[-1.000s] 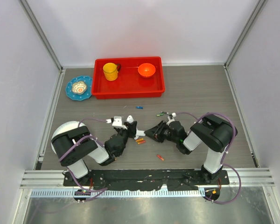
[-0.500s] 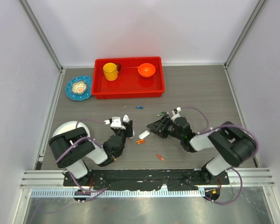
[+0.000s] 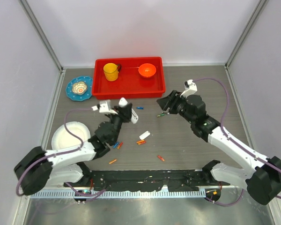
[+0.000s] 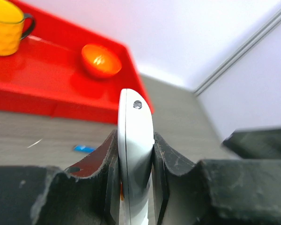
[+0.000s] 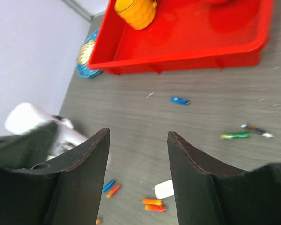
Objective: Load the batteries into the remote control
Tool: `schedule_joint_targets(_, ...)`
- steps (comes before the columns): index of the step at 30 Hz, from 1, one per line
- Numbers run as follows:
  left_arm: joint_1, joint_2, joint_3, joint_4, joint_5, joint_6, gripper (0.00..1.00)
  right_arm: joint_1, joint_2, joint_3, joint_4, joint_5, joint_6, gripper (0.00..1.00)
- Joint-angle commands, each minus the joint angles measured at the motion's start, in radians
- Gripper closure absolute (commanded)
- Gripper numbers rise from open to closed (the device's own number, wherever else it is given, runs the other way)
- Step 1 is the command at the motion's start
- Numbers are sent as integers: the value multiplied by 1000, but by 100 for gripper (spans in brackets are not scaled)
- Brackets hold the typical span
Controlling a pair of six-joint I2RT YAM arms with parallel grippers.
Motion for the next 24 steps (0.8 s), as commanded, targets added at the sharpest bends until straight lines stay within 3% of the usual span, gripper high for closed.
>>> schedule_joint_targets(1,140,-153,66,-375,336,-367,100,0,-22,39,-267,188,-185,43)
schedule_joint_targets(3,222,-180,62,-415,523,-467,100,1,-31,19,-288,255,-179,43)
schedule_joint_targets(6,275,-240,36,-438,666,-507,100,3,-42,-4,-302,298,-192,43)
schedule_joint_targets(13,345,-369,-66,-303,953,-582,100,3,-4,14,-347,249,-231,45)
schedule_joint_targets(18,351,-388,-127,-307,1012,-617,100,3,4,-24,-299,295,-233,45)
schedule_joint_targets(20,351,-408,-159,-301,1006,-625,100,1,13,-36,-287,384,-213,44)
schedule_joint_targets(24,349,-454,-231,-158,1027,-648,100,3,35,-64,-221,394,-220,46)
